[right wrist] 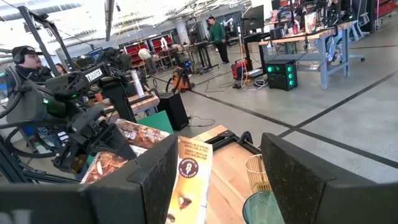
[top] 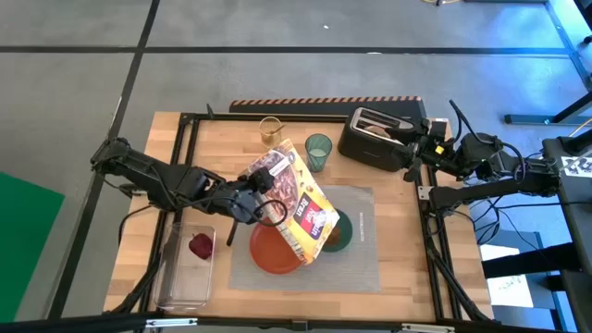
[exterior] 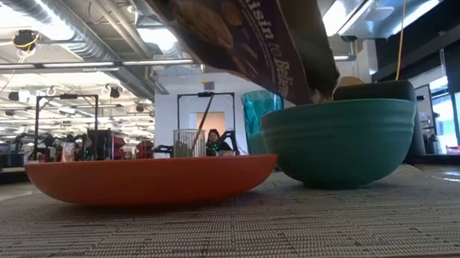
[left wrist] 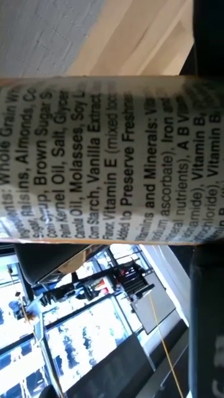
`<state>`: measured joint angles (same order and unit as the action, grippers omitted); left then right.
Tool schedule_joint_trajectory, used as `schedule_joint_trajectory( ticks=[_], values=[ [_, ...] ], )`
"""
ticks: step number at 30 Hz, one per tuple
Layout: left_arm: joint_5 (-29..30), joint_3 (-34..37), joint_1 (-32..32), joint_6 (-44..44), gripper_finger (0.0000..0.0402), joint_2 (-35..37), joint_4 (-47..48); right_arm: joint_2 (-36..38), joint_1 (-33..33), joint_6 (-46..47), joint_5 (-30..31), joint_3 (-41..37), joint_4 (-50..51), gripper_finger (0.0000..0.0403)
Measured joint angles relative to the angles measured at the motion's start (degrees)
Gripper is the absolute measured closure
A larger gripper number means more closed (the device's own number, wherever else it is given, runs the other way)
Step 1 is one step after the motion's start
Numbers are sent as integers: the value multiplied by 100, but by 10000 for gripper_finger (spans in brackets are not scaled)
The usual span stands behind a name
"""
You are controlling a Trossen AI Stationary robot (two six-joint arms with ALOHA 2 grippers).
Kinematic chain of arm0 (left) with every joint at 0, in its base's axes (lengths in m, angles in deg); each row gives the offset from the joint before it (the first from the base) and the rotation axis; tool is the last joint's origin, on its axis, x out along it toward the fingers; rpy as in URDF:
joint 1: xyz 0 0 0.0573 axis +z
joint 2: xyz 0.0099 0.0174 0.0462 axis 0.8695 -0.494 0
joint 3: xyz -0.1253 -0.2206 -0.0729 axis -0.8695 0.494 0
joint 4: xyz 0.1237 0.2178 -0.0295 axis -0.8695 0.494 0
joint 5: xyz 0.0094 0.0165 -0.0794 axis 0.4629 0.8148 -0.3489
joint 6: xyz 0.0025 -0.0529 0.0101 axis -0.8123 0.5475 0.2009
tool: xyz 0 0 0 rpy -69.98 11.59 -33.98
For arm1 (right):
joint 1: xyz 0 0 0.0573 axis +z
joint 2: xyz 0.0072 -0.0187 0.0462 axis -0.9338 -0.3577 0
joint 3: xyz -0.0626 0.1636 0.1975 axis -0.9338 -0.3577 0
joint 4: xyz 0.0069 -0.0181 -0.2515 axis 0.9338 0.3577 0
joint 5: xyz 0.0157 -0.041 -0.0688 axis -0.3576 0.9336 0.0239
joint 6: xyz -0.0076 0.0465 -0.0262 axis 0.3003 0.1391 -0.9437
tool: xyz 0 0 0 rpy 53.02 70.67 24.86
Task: Arrange a breakfast setting
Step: Pour the cereal into the blue bowl from the cereal box
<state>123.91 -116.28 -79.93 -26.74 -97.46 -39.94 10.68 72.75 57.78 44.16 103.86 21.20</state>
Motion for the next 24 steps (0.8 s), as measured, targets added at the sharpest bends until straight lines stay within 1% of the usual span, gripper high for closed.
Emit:
schedule_joint_trajectory(
  ticks=[7,14,18,24],
  values=[
    [-91,0,2,404,257,0,70,0,0,0,4,0,0,182],
    [-402,0,5,1391,257,0,124,2,0,-2,0,0,0,182],
    [-417,0,6,1873,257,0,420,2,1,-2,0,0,38,182],
    [-613,0,6,2563,257,0,901,2,0,-2,-2,0,36,182]
  ],
)
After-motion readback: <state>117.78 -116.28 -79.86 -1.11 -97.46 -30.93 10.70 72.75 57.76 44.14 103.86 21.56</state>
